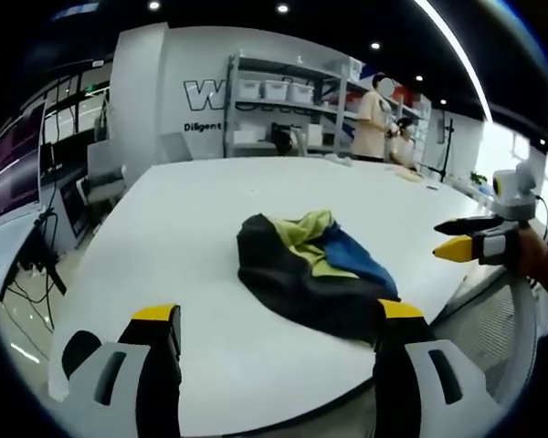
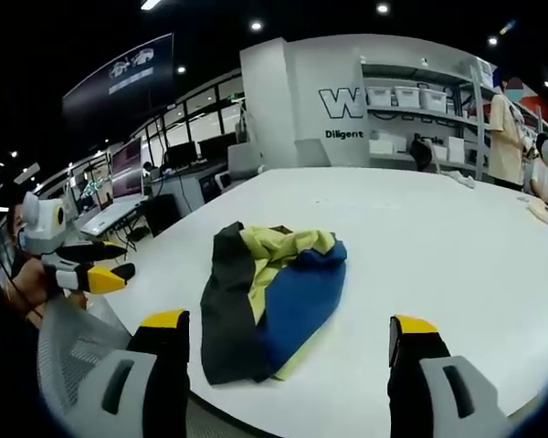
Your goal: Fold the garment on the visible template until the final outline fits inside the template.
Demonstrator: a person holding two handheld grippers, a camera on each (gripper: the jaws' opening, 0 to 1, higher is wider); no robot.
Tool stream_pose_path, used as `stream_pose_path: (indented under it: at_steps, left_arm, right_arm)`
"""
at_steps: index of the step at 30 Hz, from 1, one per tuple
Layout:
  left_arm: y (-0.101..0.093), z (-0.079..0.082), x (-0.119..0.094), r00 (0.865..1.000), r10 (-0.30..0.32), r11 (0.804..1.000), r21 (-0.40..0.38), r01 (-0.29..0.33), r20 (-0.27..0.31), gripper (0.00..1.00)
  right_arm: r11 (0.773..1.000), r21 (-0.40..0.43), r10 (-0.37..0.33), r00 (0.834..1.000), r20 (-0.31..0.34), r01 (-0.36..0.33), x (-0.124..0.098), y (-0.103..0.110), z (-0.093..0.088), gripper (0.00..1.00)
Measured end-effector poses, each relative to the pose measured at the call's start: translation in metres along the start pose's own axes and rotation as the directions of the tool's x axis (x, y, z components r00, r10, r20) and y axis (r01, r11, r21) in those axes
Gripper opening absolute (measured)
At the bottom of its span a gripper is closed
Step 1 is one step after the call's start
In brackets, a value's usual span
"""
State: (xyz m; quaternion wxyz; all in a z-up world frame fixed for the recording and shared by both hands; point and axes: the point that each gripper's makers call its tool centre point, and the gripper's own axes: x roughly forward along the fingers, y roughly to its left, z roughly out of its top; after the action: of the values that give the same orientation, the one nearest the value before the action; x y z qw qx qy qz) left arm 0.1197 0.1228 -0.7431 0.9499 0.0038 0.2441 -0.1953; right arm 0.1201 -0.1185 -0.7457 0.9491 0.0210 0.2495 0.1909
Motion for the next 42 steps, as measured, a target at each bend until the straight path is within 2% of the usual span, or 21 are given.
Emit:
stream_pose_path:
  at_steps: [6, 21, 25, 34, 38, 42]
  left_arm:
    - [0.0, 0.001, -0.001, 1.0, -0.001, 1.0, -0.012, 0.001, 0.003, 0.82]
    - [0.005, 0.003, 0.013, 0.999, -0.018, 0.999, -0.031, 0.017, -0.032, 0.8]
    - [0.005, 0.008, 0.017, 0.999, -0.022, 1.0, -0.015, 0.022, -0.036, 0.8]
    - [0.004, 0.03, 0.033, 0.999, -0.032, 0.999, 0.006, 0.033, -0.027, 0.8]
    - [0.004, 0.042, 0.041, 0.999, -0.037, 0.999, 0.011, 0.037, -0.015, 0.8]
    - [0.007, 0.046, 0.053, 0.999, -0.043, 0.999, -0.003, 0.043, -0.021, 0.79]
  right_arm:
    - [1.0, 0.004, 0.006, 1.0, 0.001, -0.006, 0.001, 0.0, 0.002, 0.88]
    - [1.0, -0.009, 0.014, 0.999, 0.033, -0.014, 0.014, -0.007, 0.029, 0.88]
    - [1.0, -0.023, 0.014, 0.999, 0.031, -0.013, 0.018, -0.01, 0.036, 0.88]
    - [0.999, -0.033, 0.026, 0.999, 0.034, -0.025, 0.036, -0.016, 0.056, 0.89]
    - [0.999, -0.009, 0.04, 0.999, 0.037, -0.039, 0.044, -0.02, 0.063, 0.92]
    - [0.999, 0.009, 0.052, 0.998, 0.039, -0.052, 0.052, -0.024, 0.069, 0.92]
